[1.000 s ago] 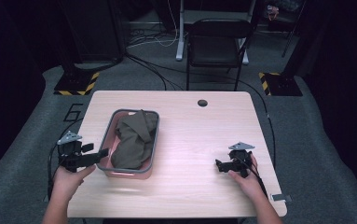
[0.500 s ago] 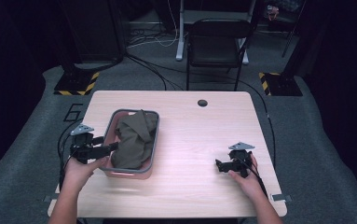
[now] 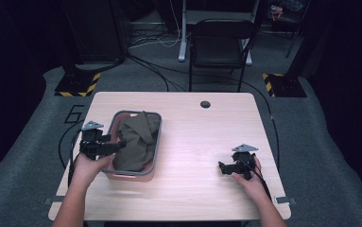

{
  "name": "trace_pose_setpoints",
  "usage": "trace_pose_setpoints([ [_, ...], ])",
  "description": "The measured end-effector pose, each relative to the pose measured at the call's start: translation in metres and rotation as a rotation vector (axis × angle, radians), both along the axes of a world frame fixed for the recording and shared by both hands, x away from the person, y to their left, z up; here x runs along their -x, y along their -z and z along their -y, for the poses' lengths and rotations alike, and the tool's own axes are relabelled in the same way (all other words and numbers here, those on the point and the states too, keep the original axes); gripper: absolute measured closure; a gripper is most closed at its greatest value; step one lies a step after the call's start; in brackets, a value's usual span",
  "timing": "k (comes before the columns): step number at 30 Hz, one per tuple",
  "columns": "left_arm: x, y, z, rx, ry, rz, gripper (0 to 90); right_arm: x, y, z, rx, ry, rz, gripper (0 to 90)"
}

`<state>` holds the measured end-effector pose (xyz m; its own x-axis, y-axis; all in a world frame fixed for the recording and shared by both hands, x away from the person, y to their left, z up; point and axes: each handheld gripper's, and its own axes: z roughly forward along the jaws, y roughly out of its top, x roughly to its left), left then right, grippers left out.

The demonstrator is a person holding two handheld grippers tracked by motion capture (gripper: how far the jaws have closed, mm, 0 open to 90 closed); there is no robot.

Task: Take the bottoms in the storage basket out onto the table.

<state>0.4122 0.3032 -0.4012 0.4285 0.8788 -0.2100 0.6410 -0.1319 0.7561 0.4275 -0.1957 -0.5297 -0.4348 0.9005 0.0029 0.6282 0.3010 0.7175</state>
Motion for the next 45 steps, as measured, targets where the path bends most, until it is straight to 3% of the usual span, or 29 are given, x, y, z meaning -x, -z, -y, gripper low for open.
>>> trace_pose_setpoints([
  [13, -0.015, -0.005, 0.013, -0.018, 0.004, 0.002, 21.6, 0.000, 0.000, 0.000, 0.001, 0.000, 0.001, 0.0],
  [16, -0.017, -0.006, 0.017, -0.003, -0.015, -0.009, 21.4, 0.000, 0.000, 0.000, 0.001, 0.000, 0.001, 0.0],
  [26, -0.027, -0.005, 0.023, -0.013, -0.012, -0.025, 20.6, 0.000, 0.000, 0.000, 0.001, 0.000, 0.000, 0.0],
  [45, -0.055, 0.016, 0.027, -0.048, -0.027, -0.081, 19.2, 0.000, 0.000, 0.000, 0.000, 0.000, 0.000, 0.0],
])
